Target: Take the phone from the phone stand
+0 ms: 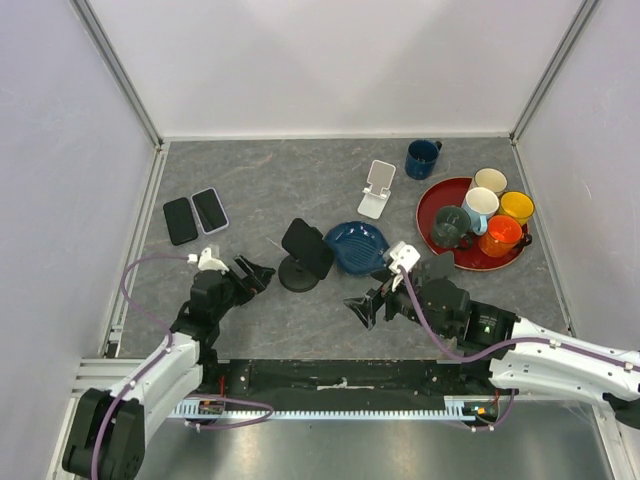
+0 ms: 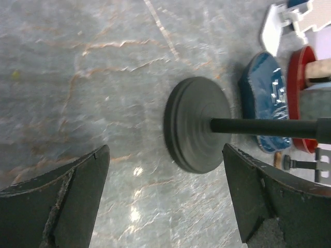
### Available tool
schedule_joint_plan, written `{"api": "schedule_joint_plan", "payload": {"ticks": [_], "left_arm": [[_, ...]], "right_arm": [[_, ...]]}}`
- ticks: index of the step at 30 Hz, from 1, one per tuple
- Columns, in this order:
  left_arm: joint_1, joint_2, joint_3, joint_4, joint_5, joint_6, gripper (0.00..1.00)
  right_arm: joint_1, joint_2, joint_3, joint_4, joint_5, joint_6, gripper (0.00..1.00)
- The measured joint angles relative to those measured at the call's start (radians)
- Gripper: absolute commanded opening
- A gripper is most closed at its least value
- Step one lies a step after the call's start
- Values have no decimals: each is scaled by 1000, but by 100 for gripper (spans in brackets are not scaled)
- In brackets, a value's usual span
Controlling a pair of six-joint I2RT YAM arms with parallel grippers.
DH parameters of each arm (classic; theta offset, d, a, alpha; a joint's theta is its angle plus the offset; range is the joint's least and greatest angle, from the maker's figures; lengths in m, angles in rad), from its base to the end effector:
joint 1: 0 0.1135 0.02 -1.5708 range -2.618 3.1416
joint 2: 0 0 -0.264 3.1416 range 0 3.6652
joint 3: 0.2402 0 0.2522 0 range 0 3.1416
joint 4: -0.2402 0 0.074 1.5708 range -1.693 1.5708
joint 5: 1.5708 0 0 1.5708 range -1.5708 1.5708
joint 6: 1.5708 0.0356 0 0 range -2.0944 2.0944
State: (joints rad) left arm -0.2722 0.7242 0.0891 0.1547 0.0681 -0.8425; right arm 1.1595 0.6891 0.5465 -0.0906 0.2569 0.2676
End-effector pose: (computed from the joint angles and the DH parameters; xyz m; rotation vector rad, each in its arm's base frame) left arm 0.1459 -0.0432 0.1408 -0.5589 2.0636 -0.7475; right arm 0.0774 0.1547 0.2809 -0.6299 1.7571 0.7792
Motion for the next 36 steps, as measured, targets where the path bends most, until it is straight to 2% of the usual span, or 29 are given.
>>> {"api": "schedule_joint_plan", "payload": {"ticks": [4, 8, 15, 29, 36], "left_arm": [[0, 103, -40, 267, 21, 23, 100], [-6, 274, -40, 565, 72, 113, 100], [-12, 494, -40, 853, 211, 249, 100], [-11, 644, 11, 993, 433, 371, 94], [-12, 808, 72, 1101, 520, 385, 76]], "right_arm": [[0, 14, 0, 18, -20, -41, 98], [1, 54, 0, 26, -50, -88, 98], [2, 72, 0, 28, -77, -140, 98], [2, 47, 0, 30, -79, -141, 98], [2, 81, 20, 27, -76, -141, 98]]}}
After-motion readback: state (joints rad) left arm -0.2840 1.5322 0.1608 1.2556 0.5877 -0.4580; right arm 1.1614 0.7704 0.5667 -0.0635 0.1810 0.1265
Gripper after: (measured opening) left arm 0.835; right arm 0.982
